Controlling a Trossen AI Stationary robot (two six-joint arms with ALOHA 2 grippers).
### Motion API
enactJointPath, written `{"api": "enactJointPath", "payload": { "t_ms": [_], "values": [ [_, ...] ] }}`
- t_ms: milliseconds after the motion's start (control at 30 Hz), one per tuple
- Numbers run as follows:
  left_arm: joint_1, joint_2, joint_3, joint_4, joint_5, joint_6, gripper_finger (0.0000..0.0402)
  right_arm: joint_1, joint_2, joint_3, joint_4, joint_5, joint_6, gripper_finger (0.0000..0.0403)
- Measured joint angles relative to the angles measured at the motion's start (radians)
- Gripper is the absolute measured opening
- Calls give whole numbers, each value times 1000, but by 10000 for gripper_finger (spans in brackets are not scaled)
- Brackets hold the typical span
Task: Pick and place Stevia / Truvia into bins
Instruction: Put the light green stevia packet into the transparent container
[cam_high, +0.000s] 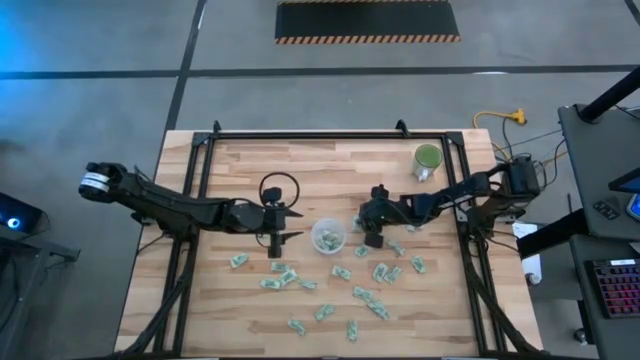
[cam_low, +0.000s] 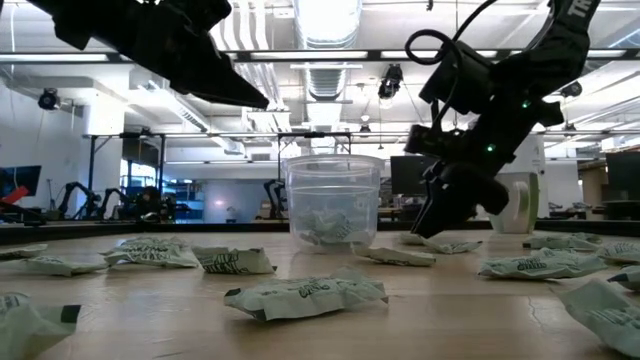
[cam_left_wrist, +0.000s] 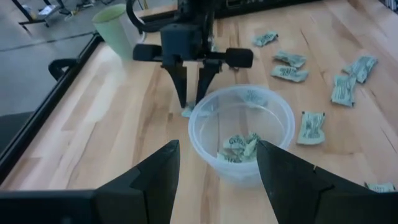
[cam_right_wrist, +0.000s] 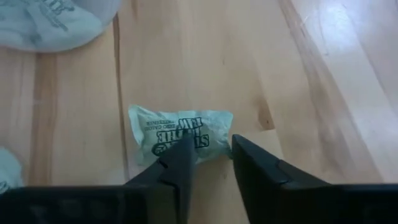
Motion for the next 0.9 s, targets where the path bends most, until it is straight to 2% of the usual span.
{"api": "enactJointPath", "payload": {
  "t_ms": [200, 433, 533, 700, 767, 900],
  "values": [
    [0, 1, 0, -1, 0, 0, 197, 1, -33, -1, -28, 1, -23, 18],
    [0, 1, 0, -34, -4, 0, 197, 1, -99, 1, -25, 21, -18, 9],
    [0, 1, 1, -102, -43, -1, 197, 6, -146, 1, -21, 111, 15, 9],
    [1, 1, 3, -298, -126, -86, 197, 33, -238, 2, -14, 348, 80, 9],
    [0, 1, 3, -366, -130, -124, 197, 50, -264, 0, 17, 338, 62, 9],
    [0, 1, 3, -466, -127, -182, 197, 90, -279, -4, 136, 173, -5, 9]
  ]
}}
